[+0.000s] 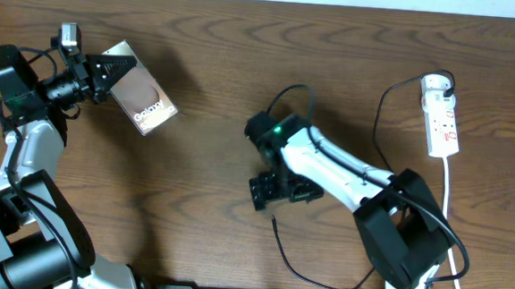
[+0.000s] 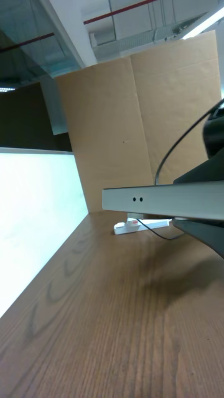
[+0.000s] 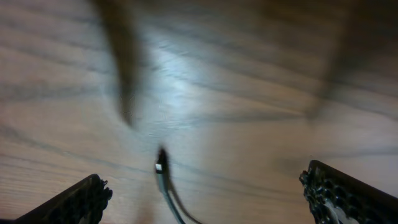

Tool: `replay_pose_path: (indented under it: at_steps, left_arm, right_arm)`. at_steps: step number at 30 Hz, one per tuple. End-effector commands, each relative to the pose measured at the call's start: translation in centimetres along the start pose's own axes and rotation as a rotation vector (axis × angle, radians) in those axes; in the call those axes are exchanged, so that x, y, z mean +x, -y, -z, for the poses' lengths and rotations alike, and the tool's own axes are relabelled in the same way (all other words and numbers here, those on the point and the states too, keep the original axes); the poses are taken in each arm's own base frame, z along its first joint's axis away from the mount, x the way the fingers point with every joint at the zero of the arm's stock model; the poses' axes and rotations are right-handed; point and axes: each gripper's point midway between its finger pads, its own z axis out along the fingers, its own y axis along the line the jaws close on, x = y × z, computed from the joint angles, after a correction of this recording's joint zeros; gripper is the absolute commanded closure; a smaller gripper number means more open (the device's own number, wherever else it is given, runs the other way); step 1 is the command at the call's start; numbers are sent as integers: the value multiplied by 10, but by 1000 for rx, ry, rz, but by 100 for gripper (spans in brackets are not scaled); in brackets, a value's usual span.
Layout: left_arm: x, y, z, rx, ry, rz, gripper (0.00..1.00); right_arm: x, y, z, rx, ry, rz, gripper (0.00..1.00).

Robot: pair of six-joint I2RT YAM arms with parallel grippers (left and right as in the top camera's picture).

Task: Plug charger to phone and switch on socket
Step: 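Move the right gripper down toward the black cable on the table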

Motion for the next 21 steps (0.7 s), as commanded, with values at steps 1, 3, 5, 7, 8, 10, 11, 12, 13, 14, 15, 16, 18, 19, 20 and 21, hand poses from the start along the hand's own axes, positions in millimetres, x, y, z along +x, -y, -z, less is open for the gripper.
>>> replay_pose_path:
  at_steps: [1,3,5,7,8,10,11,12,13,14,15,16,18,19,20,21]
  left_arm:
    - [1,4,2,17,-19,-23,93]
    - [1,4,2,17,-19,-24,93]
    - [1,4,2,17,-19,-27,93]
    - [1,4,2,17,-19,-27,93]
    - [1,4,2,17,-19,-27,93]
    - [1,4,2,17,-19,-27,93]
    - [1,4,2,17,-19,-27,93]
    - [1,4,2,17,-19,-27,93]
    - [1,4,2,17,-19,-27,93]
    - [1,4,2,17,-19,-27,93]
    - [1,4,2,17,-19,-27,93]
    - [1,4,2,17,-19,-27,93]
    - [1,4,2,17,-19,-26,93]
    - [1,4,2,17,-19,-27,93]
    - [1,4,2,17,-19,-27,93]
    - [1,4,2,17,-19,-27,93]
  right_arm:
    - [17,-9,-10,17,-22,0,1]
    - [23,-8,-18,27,-33,-8,1]
    - [28,-8,-29,29,-38,-21,1]
    - [32,-9,-35,13,-52,-21,1]
    - [34,-9,-38,5,-60,-25,1]
    - [37,-10,-42,-7,-69,-25,1]
    - [38,-10,-44,-9,-69,-24,1]
    - [38,-9,-46,-8,-69,-22,1]
    - [38,-9,-47,-9,-68,-22,2]
    - [38,-10,-48,-11,-65,-21,5]
    - [37,-10,-49,-14,-60,-19,12]
    - [36,-10,-50,-16,-56,-19,16]
    - [35,-11,-50,-19,-53,-18,37]
    - [35,-11,-50,-20,-50,-17,45]
    - [35,-11,-50,-20,-51,-17,52]
    - [35,-11,-50,-20,-51,-16,55]
